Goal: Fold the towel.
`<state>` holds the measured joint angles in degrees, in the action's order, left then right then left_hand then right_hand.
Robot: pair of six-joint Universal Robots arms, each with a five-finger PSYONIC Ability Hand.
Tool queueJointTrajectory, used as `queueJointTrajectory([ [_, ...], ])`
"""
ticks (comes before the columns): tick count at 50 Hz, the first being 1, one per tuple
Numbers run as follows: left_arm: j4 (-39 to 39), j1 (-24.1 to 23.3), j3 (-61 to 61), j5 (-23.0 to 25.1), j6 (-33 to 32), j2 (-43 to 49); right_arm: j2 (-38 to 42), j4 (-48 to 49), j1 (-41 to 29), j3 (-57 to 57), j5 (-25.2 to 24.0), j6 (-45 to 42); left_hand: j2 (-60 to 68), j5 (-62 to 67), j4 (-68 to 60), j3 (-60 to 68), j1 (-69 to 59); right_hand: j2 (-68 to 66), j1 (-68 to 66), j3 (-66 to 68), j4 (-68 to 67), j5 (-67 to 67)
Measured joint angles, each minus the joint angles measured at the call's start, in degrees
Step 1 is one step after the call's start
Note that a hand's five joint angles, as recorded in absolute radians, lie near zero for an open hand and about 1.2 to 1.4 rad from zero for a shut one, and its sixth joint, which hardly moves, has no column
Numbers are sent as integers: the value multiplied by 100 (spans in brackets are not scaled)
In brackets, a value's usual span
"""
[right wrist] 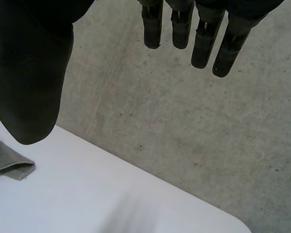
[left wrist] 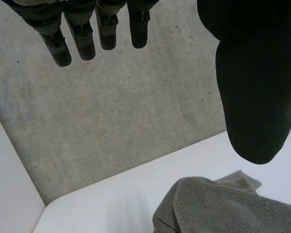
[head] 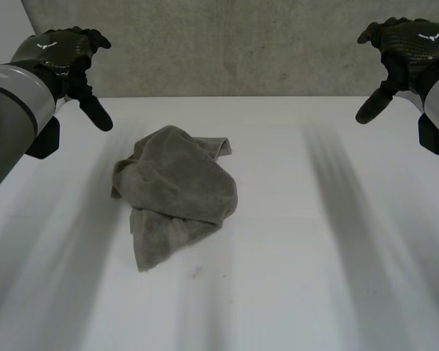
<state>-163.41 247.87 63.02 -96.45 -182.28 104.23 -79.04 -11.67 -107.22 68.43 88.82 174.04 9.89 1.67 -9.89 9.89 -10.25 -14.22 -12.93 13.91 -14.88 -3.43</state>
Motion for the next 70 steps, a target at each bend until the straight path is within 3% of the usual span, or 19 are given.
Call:
queueJointTrajectory([
  [6, -156, 109, -207, 419, -203, 520, 46, 3, -7, 177, -46, -25, -1, 0, 1, 0, 0, 0, 0, 0, 0, 0],
  [12, -256, 190, -585, 888, -984, 1535, 112, 34, -9, 527, -113, -152, -2, 0, 3, 0, 1, 0, 0, 0, 0, 0],
  [23, -393, 222, -644, 965, -2466, 2976, 146, 184, -9, 1306, -238, -695, 109, 0, -89, 92, -50, 0, 0, 0, 0, 0],
  [27, -414, 176, -354, 951, -2559, 3044, 145, 268, -7, 1490, -298, -772, 1433, 1262, -1426, 1430, -1496, 0, 0, 0, 0, 0],
  [29, -421, 94, -83, 953, -2526, 2936, 144, 316, -2, 1573, -322, -794, 3584, 3410, -3588, 3570, -3267, 0, 0, 0, 0, 0],
  [30, -421, 66, -16, 954, -2504, 2896, 144, 325, -1, 1586, -325, -797, 4176, 3858, -4199, 4153, -3724, 0, 0, 0, 0, 0],
  [31, -426, -4, 130, 958, -2446, 2793, 144, 341, 3, 1609, -331, -804, 5038, 4776, -5046, 5018, -4593, 0, 0, 0, 0, 0],
  [33, -454, -134, 341, 958, -2283, 2611, 143, 356, 10, 1626, -336, -815, 5491, 5047, -5475, 5443, -5134, 0, 0, 0, 0, 0],
  [36, -552, -380, 631, 950, -1817, 2294, 141, 365, 21, 1629, -336, -833, 5766, 5290, -5793, 5753, -5326, 0, 0, 0, 0, 0],
  [40, -731, -732, 914, 927, -713, 1836, 136, 365, 35, 1606, -335, -850, 5882, 5396, -5930, 5891, -5389, 0, 0, 0, 0, 0],
  [42, -849, -945, 1011, 925, 438, 1535, 130, 363, 44, 1585, -335, -857, 5908, 5397, -5956, 5921, -5425, 0, 0, 0, 0, 0],
  [48, -1111, -1442, 964, 932, 2976, 1146, 111, 359, 52, 1559, -338, -863, 5927, 5398, -5978, 5945, -5427, 0, 0, 0, 0, -2],
  [52, -1292, -1829, 857, 885, 3803, 1136, 101, 358, 56, 1553, -339, -863, 5930, 5397, -5979, 5947, -5428, 0, 0, 0, 0, -2],
  [58, -1476, -2416, 835, 646, 3904, 1425, 99, 358, 60, 1545, -344, -864, 5930, 5398, -5980, 5947, -5428, 0, 0, 0, 0, -1],
  [60, -1493, -2581, 853, 580, 3800, 1544, 98, 355, 60, 1544, -346, -866, 5043, 5200, -5030, 5042, -5141, 0, 0, 0, 0, -2],
  [63, -1468, -2764, 913, 523, 3459, 1681, 100, 353, 61, 1541, -347, -876, 2061, 2168, -2165, 2074, -2013, 0, 0, 0, 0, -2],
  [64, -1447, -2796, 941, 516, 3300, 1699, 101, 352, 62, 1539, -347, -885, 1537, 1339, -1599, 1541, -1490, 0, 0, 0, 0, -2],
  [70, -1321, -2711, 1084, 498, 2354, 1583, 110, 340, 62, 1525, -348, -1013, 407, 229, -428, 405, -394, 0, 0, 0, 0, -2],
])
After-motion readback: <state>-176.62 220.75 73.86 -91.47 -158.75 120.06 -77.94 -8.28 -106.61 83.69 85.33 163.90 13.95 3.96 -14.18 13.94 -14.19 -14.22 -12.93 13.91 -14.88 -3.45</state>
